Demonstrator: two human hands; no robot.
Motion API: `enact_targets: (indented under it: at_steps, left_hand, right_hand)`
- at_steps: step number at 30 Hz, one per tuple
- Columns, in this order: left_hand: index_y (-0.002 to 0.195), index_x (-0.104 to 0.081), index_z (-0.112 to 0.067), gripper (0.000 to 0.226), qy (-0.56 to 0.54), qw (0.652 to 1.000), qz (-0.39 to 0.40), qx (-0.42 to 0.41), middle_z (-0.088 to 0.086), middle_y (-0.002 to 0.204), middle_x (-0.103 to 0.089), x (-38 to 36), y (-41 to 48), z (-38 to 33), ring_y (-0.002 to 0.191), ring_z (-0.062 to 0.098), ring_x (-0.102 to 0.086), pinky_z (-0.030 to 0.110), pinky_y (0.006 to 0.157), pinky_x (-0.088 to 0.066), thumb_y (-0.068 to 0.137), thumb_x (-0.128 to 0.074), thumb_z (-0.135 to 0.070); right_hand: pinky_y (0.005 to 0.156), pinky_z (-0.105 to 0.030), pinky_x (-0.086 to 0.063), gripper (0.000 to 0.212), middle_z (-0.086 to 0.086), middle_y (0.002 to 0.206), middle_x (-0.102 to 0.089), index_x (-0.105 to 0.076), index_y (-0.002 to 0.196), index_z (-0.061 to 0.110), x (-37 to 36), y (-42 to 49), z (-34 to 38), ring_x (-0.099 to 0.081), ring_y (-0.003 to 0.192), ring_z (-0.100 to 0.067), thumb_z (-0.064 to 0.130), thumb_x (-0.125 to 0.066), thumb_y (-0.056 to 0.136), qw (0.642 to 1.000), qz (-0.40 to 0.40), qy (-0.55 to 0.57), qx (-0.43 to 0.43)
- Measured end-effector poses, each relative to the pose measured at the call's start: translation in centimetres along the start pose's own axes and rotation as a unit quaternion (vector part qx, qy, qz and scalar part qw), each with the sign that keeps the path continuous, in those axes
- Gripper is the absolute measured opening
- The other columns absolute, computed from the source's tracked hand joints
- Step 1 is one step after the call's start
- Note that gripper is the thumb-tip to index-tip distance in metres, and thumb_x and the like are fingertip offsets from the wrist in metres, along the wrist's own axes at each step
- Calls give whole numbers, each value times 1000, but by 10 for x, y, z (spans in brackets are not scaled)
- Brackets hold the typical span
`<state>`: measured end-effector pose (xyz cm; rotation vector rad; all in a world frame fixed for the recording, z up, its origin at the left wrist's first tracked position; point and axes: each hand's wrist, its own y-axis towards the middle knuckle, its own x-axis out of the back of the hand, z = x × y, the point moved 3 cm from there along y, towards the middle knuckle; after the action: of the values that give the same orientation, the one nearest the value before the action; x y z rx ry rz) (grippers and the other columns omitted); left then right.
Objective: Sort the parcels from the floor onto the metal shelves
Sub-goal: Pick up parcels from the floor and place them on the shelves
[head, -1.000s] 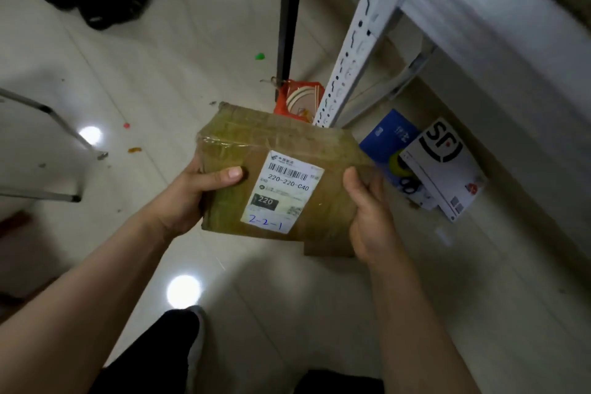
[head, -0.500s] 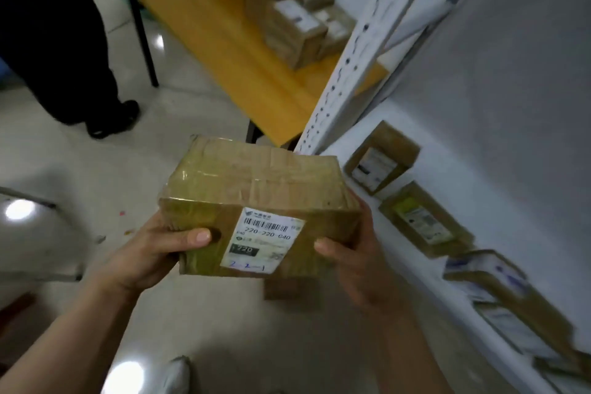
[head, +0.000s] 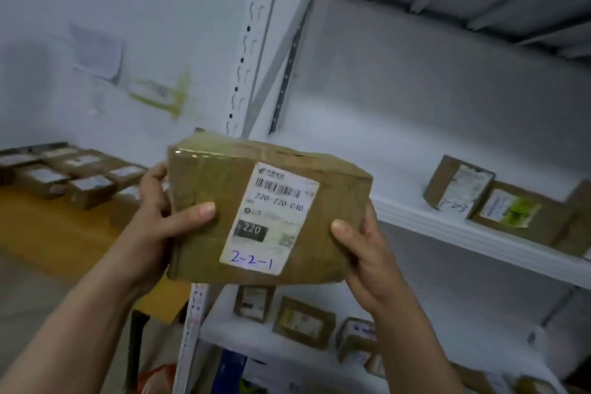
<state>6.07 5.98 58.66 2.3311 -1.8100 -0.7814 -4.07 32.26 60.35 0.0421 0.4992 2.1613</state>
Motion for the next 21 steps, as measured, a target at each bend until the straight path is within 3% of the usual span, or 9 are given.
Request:
enact_targets:
  at_steps: [2, 4, 6, 8, 10, 12, 15, 18, 21]
  left_hand:
    - [130, -57, -7, 81, -38, 997, -4, 63, 22, 123, -65, -24, 13, -11, 101, 39, -69, 51, 77, -58, 62, -86, -38]
    - [103, -77, -12, 46, -55, 990, 29, 128, 19, 110, -73, -51, 18, -20, 90, 35, -73, 43, 69, -60, 72, -76, -46]
    - [95, -80, -17, 38, -55, 986, 51, 152, 15, 107, -74, -69, 25, -25, 89, 31, -74, 40, 69, -60, 79, -66, -49]
    - [102, -79, -20, 42, -49, 984, 76, 150, 12, 113, -73, -80, 34, -30, 98, 31, -72, 44, 83, -57, 82, -63, -54]
    - [110, -75, -23, 49, -20, 985, 94, 141, 11, 116, -72, -87, 42, -33, 106, 32, -69, 50, 95, -50, 81, -62, -60]
    - [107, -76, -23, 46, 7, 985, 114, 127, 12, 114, -72, -93, 52, -33, 101, 31, -71, 45, 86, -55, 80, -64, -58]
    - [97, -79, -17, 34, -7, 989, 108, 98, 15, 110, -73, -101, 66, -27, 86, 28, -74, 34, 66, -60, 80, -66, -43]
    - [102, -75, -18, 24, -21, 990, 122, 64, 18, 116, -69, -112, 87, -19, 90, 32, -73, 42, 75, -61, 82, -68, -30]
    - [125, -62, -20, 50, -1, 989, 144, 26, 15, 122, -68, -130, 110, -12, 105, 34, -69, 39, 76, -60, 76, -73, -26]
  right_hand:
    - [90, -42, -57, 68, -7, 139, -61, -49, 144, 32, 2, 0, 24, -62, 124, -29, 36, -79, 83, 1000, -19, -16, 9]
    - [85, -36, -59, 65, -2, 134, -66, -47, 146, 30, 11, -1, 45, -66, 118, -23, 38, -73, 87, 997, -65, -32, 23]
    - [77, -36, -61, 65, -1, 123, -72, -47, 146, 25, 24, -1, 63, -72, 106, -22, 36, -71, 86, 992, -123, -17, 20]
    - [77, -41, -61, 62, -10, 121, -72, -50, 142, 18, 36, 0, 77, -72, 103, -27, 36, -71, 86, 988, -154, 12, 0]
    - [89, -47, -58, 58, -14, 123, -71, -53, 139, 15, 44, 3, 87, -70, 110, -32, 38, -70, 89, 985, -169, 26, -10]
    - [92, -47, -57, 54, -11, 119, -73, -55, 135, 15, 48, 8, 92, -71, 108, -30, 40, -69, 90, 985, -171, 14, -1]
    - [73, -33, -60, 48, 0, 103, -77, -52, 132, 14, 56, 18, 90, -75, 95, -18, 38, -67, 92, 986, -163, -4, 31]
    - [78, -33, -60, 50, 4, 114, -74, -50, 137, 20, 73, 31, 90, -72, 105, -16, 39, -64, 93, 988, -139, -8, 62]
    - [91, -41, -58, 48, 6, 130, -68, -49, 142, 31, 101, 45, 93, -66, 119, -15, 36, -62, 96, 989, -117, -29, 90]
